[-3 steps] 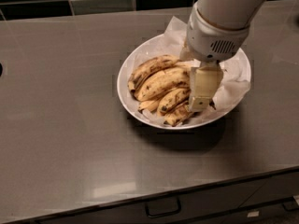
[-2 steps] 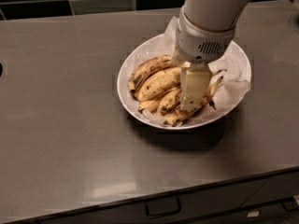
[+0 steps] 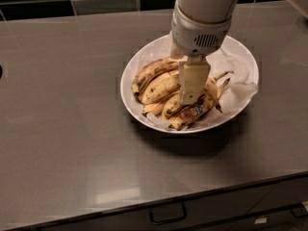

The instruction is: Pick banana from white bowl

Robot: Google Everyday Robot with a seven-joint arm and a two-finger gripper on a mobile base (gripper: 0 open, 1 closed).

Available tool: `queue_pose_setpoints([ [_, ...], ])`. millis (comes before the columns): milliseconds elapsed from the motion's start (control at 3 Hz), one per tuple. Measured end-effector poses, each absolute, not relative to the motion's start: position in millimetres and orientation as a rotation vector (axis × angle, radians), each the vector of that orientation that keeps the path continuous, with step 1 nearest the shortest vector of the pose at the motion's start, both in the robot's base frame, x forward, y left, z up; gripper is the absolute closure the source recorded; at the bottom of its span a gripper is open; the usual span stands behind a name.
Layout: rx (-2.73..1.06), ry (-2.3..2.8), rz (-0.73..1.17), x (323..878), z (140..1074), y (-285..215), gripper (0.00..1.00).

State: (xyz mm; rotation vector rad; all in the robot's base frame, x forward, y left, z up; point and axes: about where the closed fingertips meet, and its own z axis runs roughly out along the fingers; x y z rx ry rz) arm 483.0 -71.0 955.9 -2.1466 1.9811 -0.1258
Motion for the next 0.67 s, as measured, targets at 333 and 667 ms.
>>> queue_pose_setpoints([
  [333,-2.147,2.004,-0.132,489.0,949.9,-75.9,0.36],
  [667,-2.144,2.026,-0.149,496.0,947.3,-82.2,0.36],
])
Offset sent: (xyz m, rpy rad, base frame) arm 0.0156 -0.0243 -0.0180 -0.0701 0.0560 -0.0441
